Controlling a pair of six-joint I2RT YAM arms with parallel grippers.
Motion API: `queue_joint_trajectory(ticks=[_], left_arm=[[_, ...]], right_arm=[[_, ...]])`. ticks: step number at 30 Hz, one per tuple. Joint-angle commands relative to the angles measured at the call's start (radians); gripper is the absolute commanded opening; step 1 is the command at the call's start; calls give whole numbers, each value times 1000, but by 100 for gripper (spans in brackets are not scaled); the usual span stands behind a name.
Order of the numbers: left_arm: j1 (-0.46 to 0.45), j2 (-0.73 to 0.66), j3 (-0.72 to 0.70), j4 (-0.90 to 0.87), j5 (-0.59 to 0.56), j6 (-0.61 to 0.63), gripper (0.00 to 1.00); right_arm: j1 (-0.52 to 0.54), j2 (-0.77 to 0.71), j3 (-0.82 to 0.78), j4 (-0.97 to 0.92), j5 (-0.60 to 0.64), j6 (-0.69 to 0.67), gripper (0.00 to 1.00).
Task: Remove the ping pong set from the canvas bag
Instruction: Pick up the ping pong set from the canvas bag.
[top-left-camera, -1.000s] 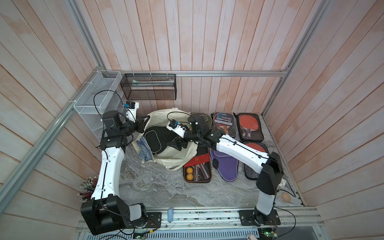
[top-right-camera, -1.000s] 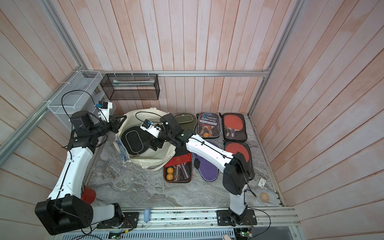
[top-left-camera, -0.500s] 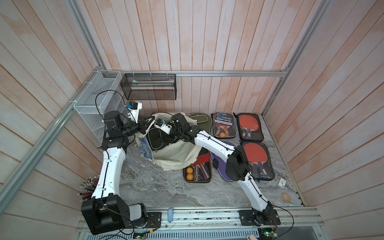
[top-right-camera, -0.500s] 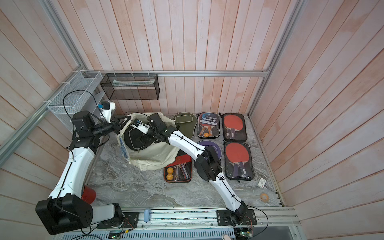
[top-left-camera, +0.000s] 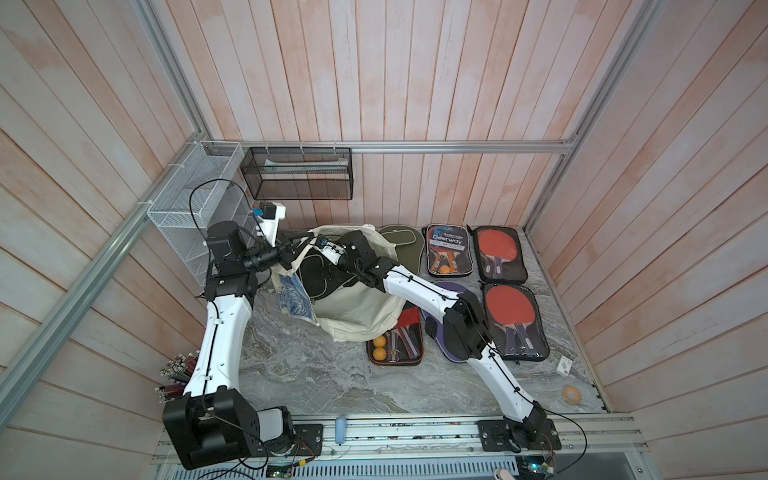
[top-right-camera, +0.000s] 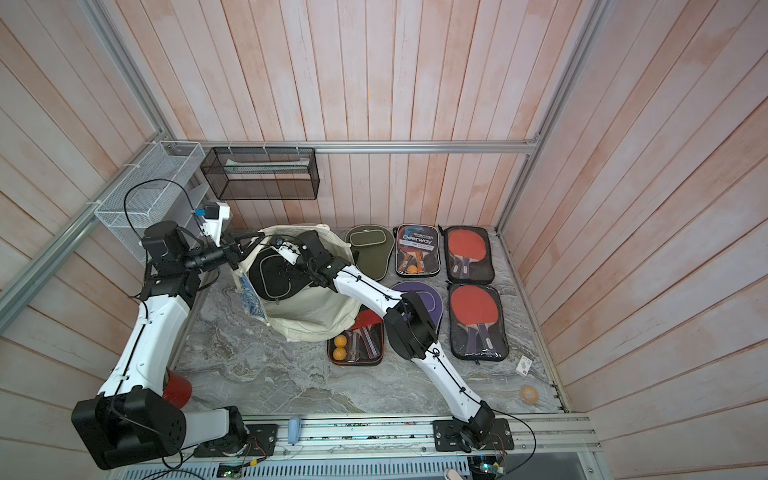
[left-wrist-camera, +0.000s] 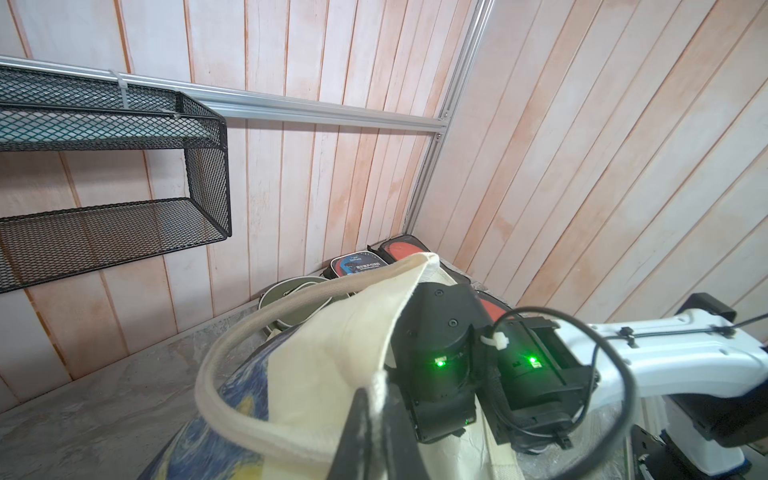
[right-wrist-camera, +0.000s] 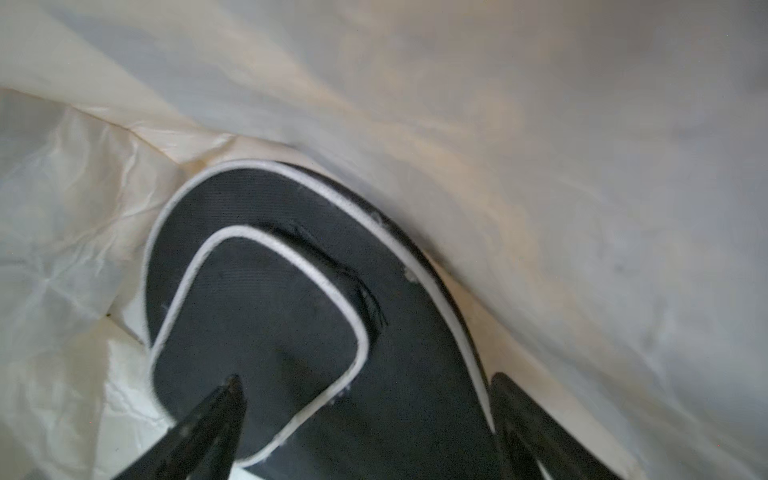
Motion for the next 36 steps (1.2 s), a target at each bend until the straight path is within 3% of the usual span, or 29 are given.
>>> queue_joint_trajectory(ticks=[1, 7, 11, 17, 22, 26, 36], left_arm=[[-15, -30, 8, 112, 102, -14, 0], [-16, -24, 12, 111, 108, -13, 0], [-16, -25, 19, 89, 105, -10, 0], [-16, -20, 27, 72, 98, 9, 0], [-16, -14, 30, 74, 98, 9, 0], [-16, -14, 32, 72, 97, 11, 0], [-16, -14, 20, 65, 80, 22, 0]], right_arm=[[-30, 49, 32, 29, -49, 1, 98], [-52, 81, 45, -26, -322, -60, 100], [-59, 96, 42, -35, -369, -66, 92], [-65, 97, 39, -59, -383, -86, 57], [-65, 87, 37, -68, -370, -105, 19], [-65, 80, 38, -65, -337, -110, 0], [-55, -13, 32, -63, -184, -133, 0]])
